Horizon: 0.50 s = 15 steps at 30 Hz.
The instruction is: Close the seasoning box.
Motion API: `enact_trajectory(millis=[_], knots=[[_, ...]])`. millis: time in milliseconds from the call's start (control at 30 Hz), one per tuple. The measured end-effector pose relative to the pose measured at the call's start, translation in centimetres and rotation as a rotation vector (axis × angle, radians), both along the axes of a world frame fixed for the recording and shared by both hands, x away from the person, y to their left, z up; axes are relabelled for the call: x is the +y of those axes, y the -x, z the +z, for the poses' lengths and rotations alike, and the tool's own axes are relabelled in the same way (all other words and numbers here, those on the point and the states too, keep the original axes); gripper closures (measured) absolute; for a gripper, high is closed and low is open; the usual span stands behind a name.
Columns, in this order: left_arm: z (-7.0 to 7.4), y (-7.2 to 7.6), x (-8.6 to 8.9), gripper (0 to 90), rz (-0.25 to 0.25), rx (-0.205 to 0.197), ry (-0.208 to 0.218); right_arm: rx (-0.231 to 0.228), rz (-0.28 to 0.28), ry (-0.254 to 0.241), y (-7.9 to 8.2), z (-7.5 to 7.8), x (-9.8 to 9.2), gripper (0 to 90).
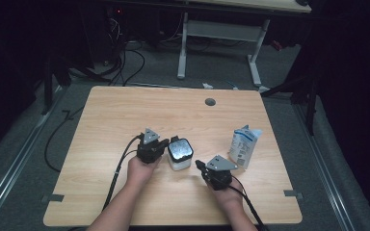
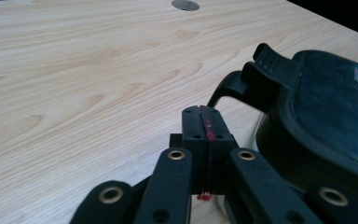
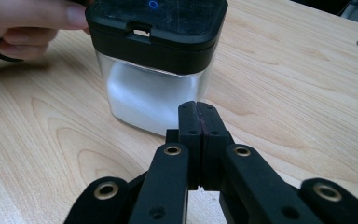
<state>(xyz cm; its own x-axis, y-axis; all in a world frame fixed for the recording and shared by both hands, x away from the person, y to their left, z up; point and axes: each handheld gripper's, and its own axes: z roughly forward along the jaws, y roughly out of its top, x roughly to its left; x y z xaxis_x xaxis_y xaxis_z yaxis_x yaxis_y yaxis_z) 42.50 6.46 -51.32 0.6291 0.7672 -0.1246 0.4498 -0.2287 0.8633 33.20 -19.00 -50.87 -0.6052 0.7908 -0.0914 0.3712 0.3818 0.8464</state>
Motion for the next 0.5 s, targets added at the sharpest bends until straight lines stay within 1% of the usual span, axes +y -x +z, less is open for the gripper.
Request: enact_trajectory(millis=[33, 67, 100, 133, 167, 200, 233, 300, 333, 367, 400, 433, 467, 500], knots=[[0.2, 0.5, 0.9, 84.7, 0.006, -0.009, -0.007, 0.001, -0.006, -0.002, -0.1, 0.0, 0.0, 89.7], [0.2, 0.5, 0.9, 83.9, 0.006, -0.009, -0.007, 0.003, -0.01, 0.001, -0.2, 0.0, -0.1, 89.8], [0.4, 1.1, 1.8, 82.4, 0.02, -0.017, -0.008, -0.002, -0.011, -0.001, -0.3, -0.1, -0.1, 89.8], [0.5, 1.5, 2.6, 79.8, 0.024, -0.022, -0.008, 0.002, -0.018, 0.001, -0.4, -0.1, -0.2, 89.7], [0.6, 1.7, 3.0, 77.0, 0.029, -0.025, -0.013, 0.002, -0.026, 0.001, -0.5, -0.1, -0.3, 89.8], [0.6, 1.7, 3.0, 74.6, 0.029, -0.025, -0.013, 0.002, -0.026, 0.001, -0.5, -0.1, -0.3, 89.8], [0.8, 2.4, 4.2, 71.3, 0.044, -0.036, -0.037, 0.0, -0.035, -0.002, -0.7, -0.1, -0.5, 89.7], [1.0, 3.1, 5.5, 62.8, 0.064, -0.039, -0.058, 0.004, -0.045, -0.007, -0.9, -0.1, -0.6, 89.7], [1.1, 3.4, 6.2, 60.3, 0.075, -0.046, -0.071, 0.001, -0.049, -0.006, -1.0, -0.1, -0.7, 89.7], [1.1, 3.7, 6.8, 58.0, 0.088, -0.049, -0.081, 0.009, -0.057, -0.007, -1.1, -0.1, -0.7, 89.7], [1.1, 3.7, 6.8, 55.7, 0.088, -0.049, -0.081, 0.009, -0.057, -0.007, -1.1, -0.1, -0.7, 89.7], [1.1, 4.4, 8.0, 54.2, 0.111, -0.052, -0.09, 0.011, -0.067, 0.002, -1.5, -0.3, -0.7, 89.6], [1.0, 4.8, 8.6, 53.3, 0.12, -0.058, -0.096, 0.015, -0.068, 0.001, -1.7, -0.3, -0.7, 89.6], [1.0, 4.8, 8.6, 52.3, 0.12, -0.058, -0.096, 0.015, -0.068, 0.001, -1.7, -0.3, -0.7, 89.6]])
